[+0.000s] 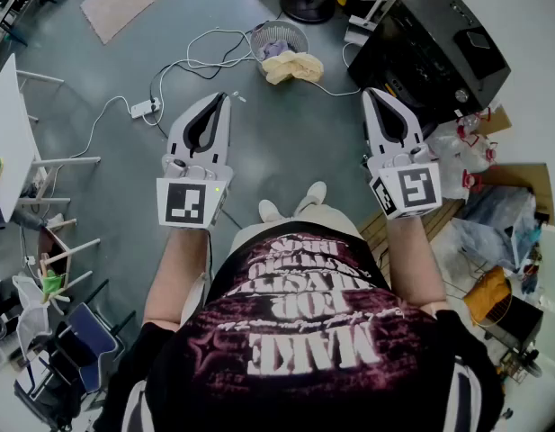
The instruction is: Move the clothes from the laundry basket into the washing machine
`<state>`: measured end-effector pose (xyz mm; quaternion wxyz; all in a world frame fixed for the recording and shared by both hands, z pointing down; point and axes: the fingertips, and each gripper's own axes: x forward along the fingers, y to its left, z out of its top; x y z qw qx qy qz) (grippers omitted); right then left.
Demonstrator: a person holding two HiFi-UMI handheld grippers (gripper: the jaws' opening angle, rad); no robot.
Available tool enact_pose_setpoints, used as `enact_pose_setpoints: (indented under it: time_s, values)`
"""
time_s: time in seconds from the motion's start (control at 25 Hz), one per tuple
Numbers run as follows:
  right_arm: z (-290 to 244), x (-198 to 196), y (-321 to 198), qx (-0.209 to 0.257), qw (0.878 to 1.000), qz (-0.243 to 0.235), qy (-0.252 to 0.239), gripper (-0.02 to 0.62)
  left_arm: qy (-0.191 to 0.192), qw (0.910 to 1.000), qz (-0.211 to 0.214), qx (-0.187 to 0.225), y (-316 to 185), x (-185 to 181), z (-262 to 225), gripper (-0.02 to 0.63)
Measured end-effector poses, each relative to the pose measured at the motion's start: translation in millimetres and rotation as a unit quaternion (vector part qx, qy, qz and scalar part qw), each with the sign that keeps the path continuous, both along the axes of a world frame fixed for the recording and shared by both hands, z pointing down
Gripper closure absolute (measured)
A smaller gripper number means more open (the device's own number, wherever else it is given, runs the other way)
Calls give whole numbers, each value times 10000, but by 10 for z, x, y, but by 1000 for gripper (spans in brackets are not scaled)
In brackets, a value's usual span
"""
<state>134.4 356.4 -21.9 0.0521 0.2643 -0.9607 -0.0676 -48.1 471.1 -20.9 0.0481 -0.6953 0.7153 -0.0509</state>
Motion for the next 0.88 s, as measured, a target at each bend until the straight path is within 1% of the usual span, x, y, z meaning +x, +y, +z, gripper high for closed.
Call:
enact_pose_setpoints:
  time_s: [0.12,0.2,0.28,0.36,0.48,0.56,0.72,0.88]
  values:
    - [36,33,57,-9,10000,36,-5,592,19,9999,81,85,74,11,-3,601]
    - [29,52,102,-41,10000,64,-11,592,26,9999,88,49,118,23,6,601]
    - [6,64,135,-124,9999,80,-85,592,26,10000,84,-8,148,29,13,601]
    - [-13,65,153,-195,9996,70,-179,592,49,9999,117,42,169,37,7,601]
    - [-36,63,182,-158,9997,35,-170,592,44,9999,101,88,205,28,-32,601]
    - [-60,75,201,-130,9998,32,-157,592,24,10000,75,59,227,15,-40,601]
    - [-110,103,258,-96,9998,52,-161,592,107,9999,110,8,280,22,16,601]
    - [-198,106,314,-252,9991,-6,-334,592,140,9997,173,-74,308,36,94,601]
